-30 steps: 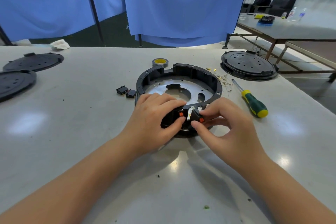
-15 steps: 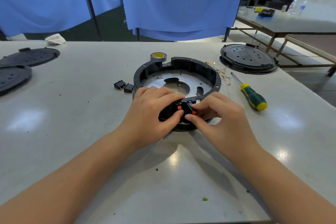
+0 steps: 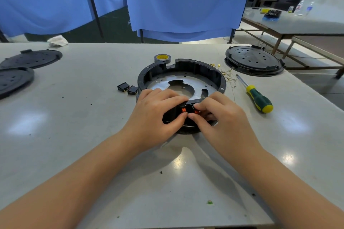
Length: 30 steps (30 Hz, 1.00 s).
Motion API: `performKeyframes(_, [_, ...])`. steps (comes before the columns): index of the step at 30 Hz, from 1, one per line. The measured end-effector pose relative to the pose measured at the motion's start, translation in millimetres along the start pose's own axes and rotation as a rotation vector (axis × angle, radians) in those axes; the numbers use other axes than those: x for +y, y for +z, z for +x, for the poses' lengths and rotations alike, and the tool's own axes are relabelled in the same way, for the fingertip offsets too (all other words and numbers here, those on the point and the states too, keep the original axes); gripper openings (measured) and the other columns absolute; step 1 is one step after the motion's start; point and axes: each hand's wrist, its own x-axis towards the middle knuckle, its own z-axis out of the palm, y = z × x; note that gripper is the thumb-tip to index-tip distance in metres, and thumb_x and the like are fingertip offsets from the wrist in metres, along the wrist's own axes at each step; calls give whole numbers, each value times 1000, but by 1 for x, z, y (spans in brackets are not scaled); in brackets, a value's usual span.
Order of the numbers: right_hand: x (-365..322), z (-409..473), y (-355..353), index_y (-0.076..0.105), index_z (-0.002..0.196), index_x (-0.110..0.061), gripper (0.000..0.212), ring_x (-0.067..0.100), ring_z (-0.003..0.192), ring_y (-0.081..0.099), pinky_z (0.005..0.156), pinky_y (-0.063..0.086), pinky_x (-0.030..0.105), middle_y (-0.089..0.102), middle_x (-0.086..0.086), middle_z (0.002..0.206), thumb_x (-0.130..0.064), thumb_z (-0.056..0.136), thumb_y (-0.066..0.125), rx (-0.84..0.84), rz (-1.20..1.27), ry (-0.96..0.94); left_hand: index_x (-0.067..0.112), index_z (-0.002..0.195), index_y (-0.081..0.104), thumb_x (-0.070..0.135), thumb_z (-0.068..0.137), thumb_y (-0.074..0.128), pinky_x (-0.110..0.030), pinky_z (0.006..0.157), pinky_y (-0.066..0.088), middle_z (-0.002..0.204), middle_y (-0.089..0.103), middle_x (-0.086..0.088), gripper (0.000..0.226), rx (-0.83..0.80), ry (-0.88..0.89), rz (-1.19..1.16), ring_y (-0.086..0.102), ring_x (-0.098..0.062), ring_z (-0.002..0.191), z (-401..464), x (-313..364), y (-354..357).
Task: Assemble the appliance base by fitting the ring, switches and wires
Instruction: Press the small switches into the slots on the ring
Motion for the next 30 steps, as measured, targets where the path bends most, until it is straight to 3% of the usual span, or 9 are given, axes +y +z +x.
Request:
performKeyframes(4, [4,1,-3,70,87,-9,18,23,75,57,60,49,34,60,3,85,-22,77,79,48,-157,-57,25,108,70,39,85,52,-34,87,35,101,66,14,33,-4,4,-2,59,-11,93,1,0,0])
performKeyframes(7, [9,7,-6,68,99,-9,40,23,88,52,76,44,32,59,6,95,-32,69,83,42,-230,-56,25,110,69,43,84,53,-34,87,34,102,66,14,35,-7,4,-4,59,-12,95,0,0,0])
performKeyframes(9, [11,14,-14,66,106,-14,54,18,97,50,85,39,27,59,2,103,-45,65,82,-71,-159,8,24,107,69,46,83,54,-32,87,34,101,66,14,35,10,-7,-6,60,-12,94,0,2,-1])
performKeyframes(12, [16,24,-27,66,103,-27,52,4,100,54,87,41,18,62,-12,101,-60,63,69,-301,129,162,25,101,69,48,81,56,-29,86,32,96,66,14,33,28,-19,8,60,-13,91,1,5,0])
performKeyframes(16, [26,34,-32,72,98,-29,28,-7,97,57,81,37,2,67,-19,96,-41,73,75,-338,215,232,26,96,67,52,79,56,-29,84,31,88,63,15,33,29,-44,19,59,-13,86,1,6,0])
performKeyframes(25, [29,44,-28,71,82,-29,14,-5,84,61,75,43,5,69,-15,81,-26,72,80,-322,263,232,28,92,67,53,74,58,-25,81,26,81,56,20,32,30,-107,3,54,-10,81,3,10,2])
performKeyframes(30, [30,45,-22,70,77,-25,13,-4,77,62,71,44,7,68,-13,76,-23,72,81,-294,268,220,27,90,67,40,74,66,-26,83,28,82,62,15,21,30,-137,-27,58,-13,83,3,11,2])
